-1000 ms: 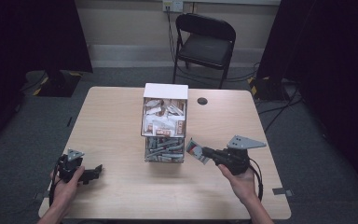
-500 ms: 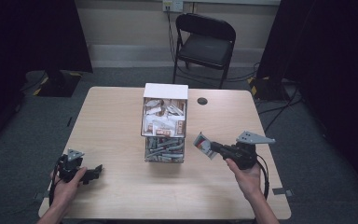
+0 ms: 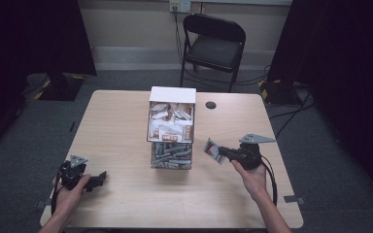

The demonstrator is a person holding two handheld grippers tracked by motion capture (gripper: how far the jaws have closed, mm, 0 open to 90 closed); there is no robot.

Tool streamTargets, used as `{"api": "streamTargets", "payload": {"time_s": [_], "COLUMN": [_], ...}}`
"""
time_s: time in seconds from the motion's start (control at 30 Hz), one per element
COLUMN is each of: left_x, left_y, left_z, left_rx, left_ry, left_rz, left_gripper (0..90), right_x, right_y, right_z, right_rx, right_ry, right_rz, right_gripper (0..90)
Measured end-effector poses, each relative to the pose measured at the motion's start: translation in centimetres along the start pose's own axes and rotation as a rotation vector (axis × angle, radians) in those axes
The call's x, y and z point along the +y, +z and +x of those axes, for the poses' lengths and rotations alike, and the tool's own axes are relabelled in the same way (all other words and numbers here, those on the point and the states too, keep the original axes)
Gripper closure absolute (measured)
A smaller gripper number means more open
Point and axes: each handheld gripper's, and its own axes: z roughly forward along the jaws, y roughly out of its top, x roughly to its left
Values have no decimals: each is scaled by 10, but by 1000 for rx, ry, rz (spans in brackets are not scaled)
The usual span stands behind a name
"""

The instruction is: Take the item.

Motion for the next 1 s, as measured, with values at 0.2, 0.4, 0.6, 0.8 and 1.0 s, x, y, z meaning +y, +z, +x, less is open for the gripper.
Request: {"api": "streamTargets", "payload": {"time_s": [0.2,0.4,0.6,0.8,1.0], "left_x": [0,0,0,0,0], "left_y": [0,0,0,0,0], "left_z": [0,0,0,0,0], "left_rx": [-1,-1,1,1,0], "left_ry": [-1,-1,-1,-1,-1], "left_rz": [1,1,-2,-2,-2], "left_gripper": [0,0,0,0,0], "right_x": [-7,-11,-14,-16,-18], "right_y": [15,28,38,45,50], "right_z": [-8,-13,-18,-25,-33], "right_rx": [-7,-9,-12,-31,-51], "right_ry": [8,23,45,59,69], "right_rz": [34,69,94,101,108], "right_gripper": [895,895,895,894,893]}}
